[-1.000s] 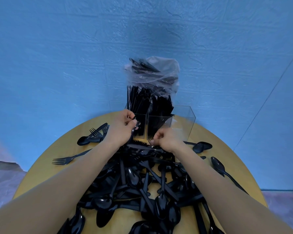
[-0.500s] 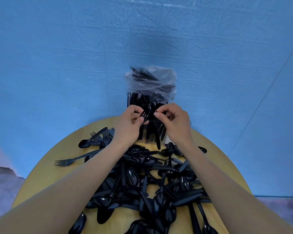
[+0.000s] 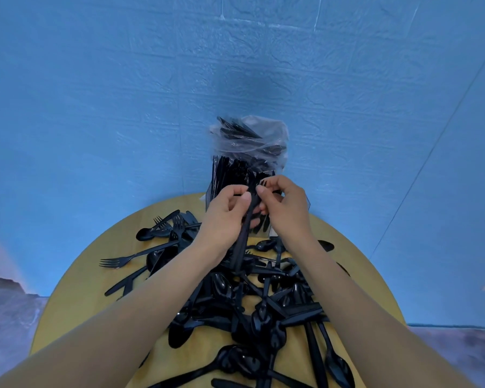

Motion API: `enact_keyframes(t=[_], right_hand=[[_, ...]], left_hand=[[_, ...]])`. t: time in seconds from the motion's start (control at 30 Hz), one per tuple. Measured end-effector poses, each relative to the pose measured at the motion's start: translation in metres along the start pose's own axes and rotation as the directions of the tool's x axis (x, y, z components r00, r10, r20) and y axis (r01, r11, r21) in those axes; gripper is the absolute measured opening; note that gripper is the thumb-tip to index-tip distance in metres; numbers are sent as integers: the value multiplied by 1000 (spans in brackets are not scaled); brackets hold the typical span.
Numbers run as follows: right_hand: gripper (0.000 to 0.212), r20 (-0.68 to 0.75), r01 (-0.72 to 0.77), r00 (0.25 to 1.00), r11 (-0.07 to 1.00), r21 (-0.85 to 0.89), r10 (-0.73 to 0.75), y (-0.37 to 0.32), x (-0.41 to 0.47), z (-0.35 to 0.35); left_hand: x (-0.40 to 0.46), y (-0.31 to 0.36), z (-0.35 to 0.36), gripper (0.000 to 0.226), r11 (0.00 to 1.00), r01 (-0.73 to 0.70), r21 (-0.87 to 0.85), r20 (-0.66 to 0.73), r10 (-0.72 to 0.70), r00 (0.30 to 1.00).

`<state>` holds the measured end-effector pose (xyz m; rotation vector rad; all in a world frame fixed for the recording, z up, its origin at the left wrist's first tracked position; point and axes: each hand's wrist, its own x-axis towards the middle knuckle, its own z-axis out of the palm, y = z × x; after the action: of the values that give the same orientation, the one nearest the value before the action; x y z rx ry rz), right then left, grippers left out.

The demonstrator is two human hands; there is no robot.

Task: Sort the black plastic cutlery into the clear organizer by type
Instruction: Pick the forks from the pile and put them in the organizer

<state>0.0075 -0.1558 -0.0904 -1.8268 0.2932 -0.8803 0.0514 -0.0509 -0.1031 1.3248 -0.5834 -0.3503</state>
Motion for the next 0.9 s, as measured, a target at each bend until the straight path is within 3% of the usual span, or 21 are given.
enact_keyframes(t=[0.07, 0.17, 0.3, 0.4, 0.5, 0.73, 0.83, 0.9], right_hand=[[19, -4, -29, 1000, 998, 51, 29, 0, -8, 4], [11, 46, -45, 998, 995, 91, 41, 5, -20, 10], [12, 142, -83, 983, 967, -242, 120, 32, -33, 4], [19, 185, -166, 937, 845, -509, 296, 53, -40, -4], [24, 259, -141, 886, 755, -640, 385, 61, -40, 1], [14, 259, -259, 848, 789, -557, 462, 62, -30, 7], [13, 199, -251, 898, 827, -502, 393, 60, -27, -1], [13, 133, -169, 955, 856, -488, 265, 56, -27, -7]], left_hand=[[-7, -3, -3, 11, 997, 67, 43, 40, -69, 997], [-18, -7, -13, 17, 962, 107, 252, 70, -129, 989], [-32, -7, -39, 23, 925, 137, 353, -68, -121, 990], [-44, -8, -56, 25, 906, 158, 393, -127, -117, 985], [-52, -14, -62, 24, 888, 190, 418, -149, -139, 979], [-56, -24, -63, 25, 880, 214, 424, -138, -171, 976], [-53, -25, -61, 26, 882, 210, 422, -129, -171, 977], [-51, -26, -59, 25, 887, 213, 409, -128, -175, 976]])
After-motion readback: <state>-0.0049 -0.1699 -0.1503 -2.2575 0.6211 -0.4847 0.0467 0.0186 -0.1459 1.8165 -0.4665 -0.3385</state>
